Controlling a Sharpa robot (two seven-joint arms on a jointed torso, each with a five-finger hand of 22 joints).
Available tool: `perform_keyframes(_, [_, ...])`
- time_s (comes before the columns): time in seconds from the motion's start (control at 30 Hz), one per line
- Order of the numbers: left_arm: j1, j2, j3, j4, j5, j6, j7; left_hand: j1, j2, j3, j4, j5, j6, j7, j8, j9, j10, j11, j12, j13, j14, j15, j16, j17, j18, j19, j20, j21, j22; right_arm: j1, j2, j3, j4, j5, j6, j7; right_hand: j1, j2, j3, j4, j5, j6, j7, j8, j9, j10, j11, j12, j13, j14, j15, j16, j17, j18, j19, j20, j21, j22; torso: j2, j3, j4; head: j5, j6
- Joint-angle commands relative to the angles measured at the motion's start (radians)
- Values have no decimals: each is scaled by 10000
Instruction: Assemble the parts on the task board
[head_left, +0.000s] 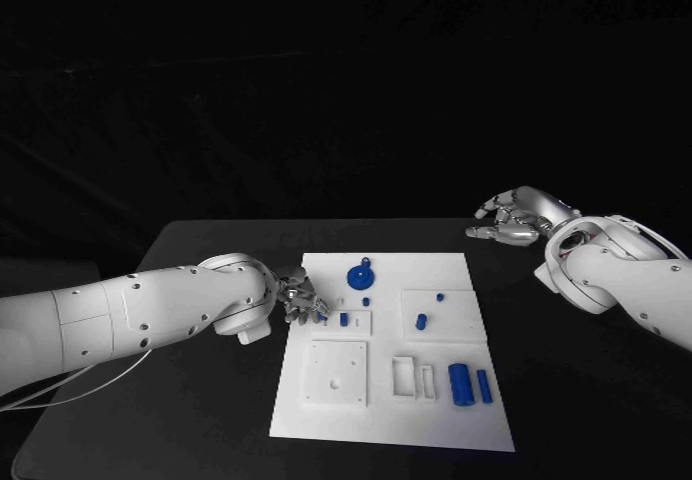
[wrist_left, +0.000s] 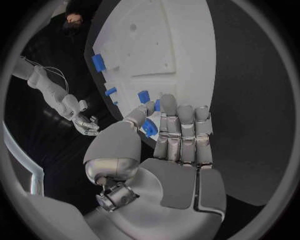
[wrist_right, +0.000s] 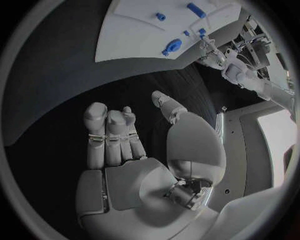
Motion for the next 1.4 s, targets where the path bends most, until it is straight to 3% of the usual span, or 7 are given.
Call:
perform_keyframes(0.03, [14,54,68,-57,151,668,-22,121,70,568,-525,-27,-29,58,35,-6,-52,-41,-51,-6,-54,32,-36,-7,-165,-29,-862,43,191,-8,5,3,4,-24,126,74,0,42,6,59,56,24,71,37,-8,-10,-25,52,-10,72,-1,-30,9,1379,3,-92,-57,51,-1,2,11,-24,-19])
perform_keyframes(0.4, [104,159,247,-208,150,1284,-43,167,85,591,-550,-19,-40,60,36,-6,-60,-44,-51,2,-62,32,-28,-1,-165,-42,-860,45,196,-13,-3,3,-1,-24,133,75,-1,41,5,61,56,23,71,37,-8,-10,-25,53,-12,73,-1,-31,10,1379,4,-92,-58,52,-10,7,6,-33,-30])
perform_keyframes(0.67, [376,312,265,-444,286,2007,-308,195,91,599,-572,-7,-46,60,40,-4,-64,-47,-48,9,-64,32,-19,6,-165,-50,-858,51,200,-23,32,3,-23,-24,134,77,0,42,3,62,57,24,71,38,-8,-10,-25,56,-14,74,-1,-31,11,1379,5,-93,-60,53,-13,16,17,-26,-32])
perform_keyframes(0.9, [490,492,266,-665,307,2745,-765,226,95,600,-603,32,-44,56,52,4,-58,-55,-36,23,-56,30,2,18,-165,-53,-857,65,207,-48,48,4,-29,-24,132,80,0,41,0,65,57,23,71,38,-8,-11,-25,58,-17,75,-2,-31,12,1379,6,-93,-61,55,-14,18,8,-14,-49])
perform_keyframes(1.13, [510,594,261,-627,-337,2114,-967,229,102,578,-611,75,-30,46,73,16,-38,-71,-14,43,-32,21,33,33,-163,-32,-861,96,212,-48,29,4,-8,-24,122,78,2,41,-1,66,58,23,71,39,-8,-11,-25,61,-19,76,-2,-32,13,1379,7,-94,-63,56,-21,9,25,-12,-75])
perform_keyframes(1.4, [507,684,240,-530,-516,1857,-884,223,96,566,-609,98,-24,41,83,22,-30,-77,-6,51,-20,14,43,38,-160,-19,-865,111,212,-48,22,4,6,-24,119,77,5,41,-2,67,60,24,70,39,-8,-12,-25,63,-22,76,-2,-33,13,1379,8,-94,-64,57,-20,-1,24,6,-75])
